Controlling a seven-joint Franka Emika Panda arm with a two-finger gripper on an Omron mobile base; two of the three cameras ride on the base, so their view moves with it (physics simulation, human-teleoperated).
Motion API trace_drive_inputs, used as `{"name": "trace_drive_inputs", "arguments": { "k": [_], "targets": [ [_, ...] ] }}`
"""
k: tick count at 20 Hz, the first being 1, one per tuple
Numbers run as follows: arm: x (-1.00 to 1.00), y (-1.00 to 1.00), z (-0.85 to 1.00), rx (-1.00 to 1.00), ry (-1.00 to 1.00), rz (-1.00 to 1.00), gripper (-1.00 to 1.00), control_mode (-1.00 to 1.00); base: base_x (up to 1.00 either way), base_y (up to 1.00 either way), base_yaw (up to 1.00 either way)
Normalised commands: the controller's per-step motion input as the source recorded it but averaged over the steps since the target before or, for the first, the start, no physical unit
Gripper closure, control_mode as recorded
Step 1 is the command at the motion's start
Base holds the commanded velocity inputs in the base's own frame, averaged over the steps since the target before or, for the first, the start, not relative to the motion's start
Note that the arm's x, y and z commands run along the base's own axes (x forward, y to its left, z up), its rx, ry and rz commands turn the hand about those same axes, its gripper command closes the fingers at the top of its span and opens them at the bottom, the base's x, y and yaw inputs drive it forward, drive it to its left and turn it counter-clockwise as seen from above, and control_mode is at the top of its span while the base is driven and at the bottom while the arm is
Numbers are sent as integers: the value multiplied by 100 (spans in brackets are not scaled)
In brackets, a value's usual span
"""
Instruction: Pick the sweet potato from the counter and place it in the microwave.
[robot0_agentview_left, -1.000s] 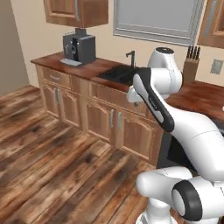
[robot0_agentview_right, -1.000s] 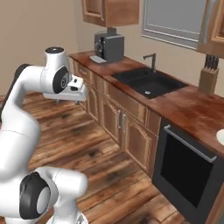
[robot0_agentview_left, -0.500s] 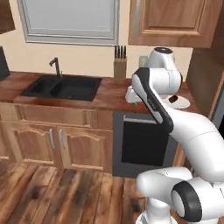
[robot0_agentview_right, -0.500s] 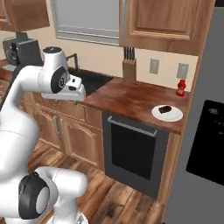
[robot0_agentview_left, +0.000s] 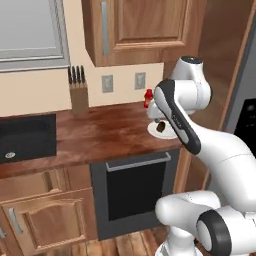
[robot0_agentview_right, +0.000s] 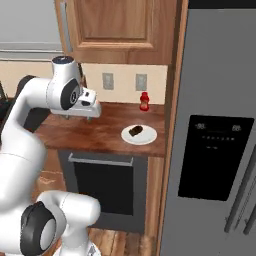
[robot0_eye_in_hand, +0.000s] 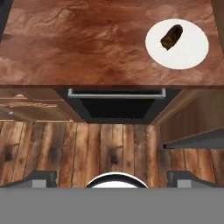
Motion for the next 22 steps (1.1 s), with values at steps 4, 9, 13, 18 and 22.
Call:
{"name": "trace_drive_inputs", "arguments": {
  "k": [4,9,13,18,22],
  "targets": [
    [0,0,0,0,0,0,-100,100,100,46,-39],
    [0,0,0,0,0,0,-100,100,79,14,-8],
    [0,0,0,0,0,0,-100,100,10,0,0],
    [0,0,0,0,0,0,-100,100,0,-11,0],
    [0,-11,-16,0,0,-1,-100,-100,-1,-26,0]
  ]
}}
